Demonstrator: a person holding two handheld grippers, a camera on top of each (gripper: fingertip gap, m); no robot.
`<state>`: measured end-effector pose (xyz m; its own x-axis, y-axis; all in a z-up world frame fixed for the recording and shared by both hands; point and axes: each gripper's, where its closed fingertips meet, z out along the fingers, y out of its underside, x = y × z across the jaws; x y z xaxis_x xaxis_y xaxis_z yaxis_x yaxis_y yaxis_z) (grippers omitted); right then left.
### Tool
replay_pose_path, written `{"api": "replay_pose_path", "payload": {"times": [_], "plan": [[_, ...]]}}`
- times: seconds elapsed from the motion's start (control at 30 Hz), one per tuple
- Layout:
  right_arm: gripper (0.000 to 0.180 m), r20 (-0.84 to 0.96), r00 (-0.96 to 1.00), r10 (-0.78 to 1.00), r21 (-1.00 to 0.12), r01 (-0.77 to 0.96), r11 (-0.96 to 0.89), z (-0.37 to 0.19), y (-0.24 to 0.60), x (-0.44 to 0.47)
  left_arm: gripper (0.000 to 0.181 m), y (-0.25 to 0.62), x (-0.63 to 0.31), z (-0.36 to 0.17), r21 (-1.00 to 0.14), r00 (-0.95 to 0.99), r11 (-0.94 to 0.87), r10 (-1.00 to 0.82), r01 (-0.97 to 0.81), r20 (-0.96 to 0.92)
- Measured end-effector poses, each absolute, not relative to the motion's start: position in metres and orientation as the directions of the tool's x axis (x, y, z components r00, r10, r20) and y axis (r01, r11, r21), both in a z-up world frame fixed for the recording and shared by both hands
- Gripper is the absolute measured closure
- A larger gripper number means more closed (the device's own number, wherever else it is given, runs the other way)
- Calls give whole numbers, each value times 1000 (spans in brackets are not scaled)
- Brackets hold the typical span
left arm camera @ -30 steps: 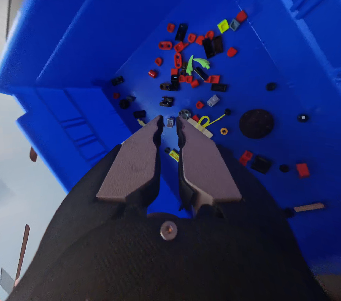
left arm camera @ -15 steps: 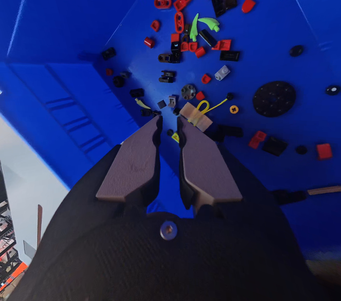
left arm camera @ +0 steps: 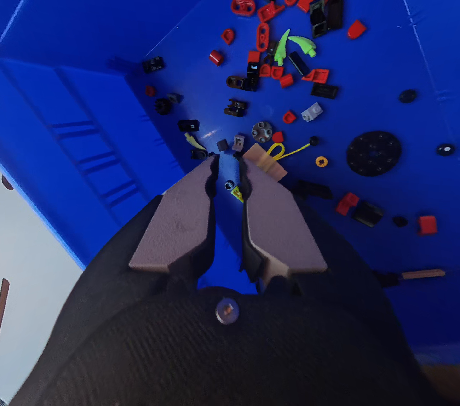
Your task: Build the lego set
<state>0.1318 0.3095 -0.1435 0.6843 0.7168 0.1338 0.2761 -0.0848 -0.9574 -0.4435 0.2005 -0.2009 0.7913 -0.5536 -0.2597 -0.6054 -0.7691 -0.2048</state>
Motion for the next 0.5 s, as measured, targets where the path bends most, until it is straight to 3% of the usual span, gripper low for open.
{"api": "replay_pose_path", "payload": {"times": [0.03, 0.5], "plan": [[171, 134, 684, 717, -957, 276, -85, -143, 309, 132, 164, 200, -444, -201, -202, 791, -769, -555, -606, -257], [170, 135, 682, 719, -957, 278, -83, -144, 309, 132, 168, 199, -439, -204, -207, 786, -760, -577, -616, -222]]}}
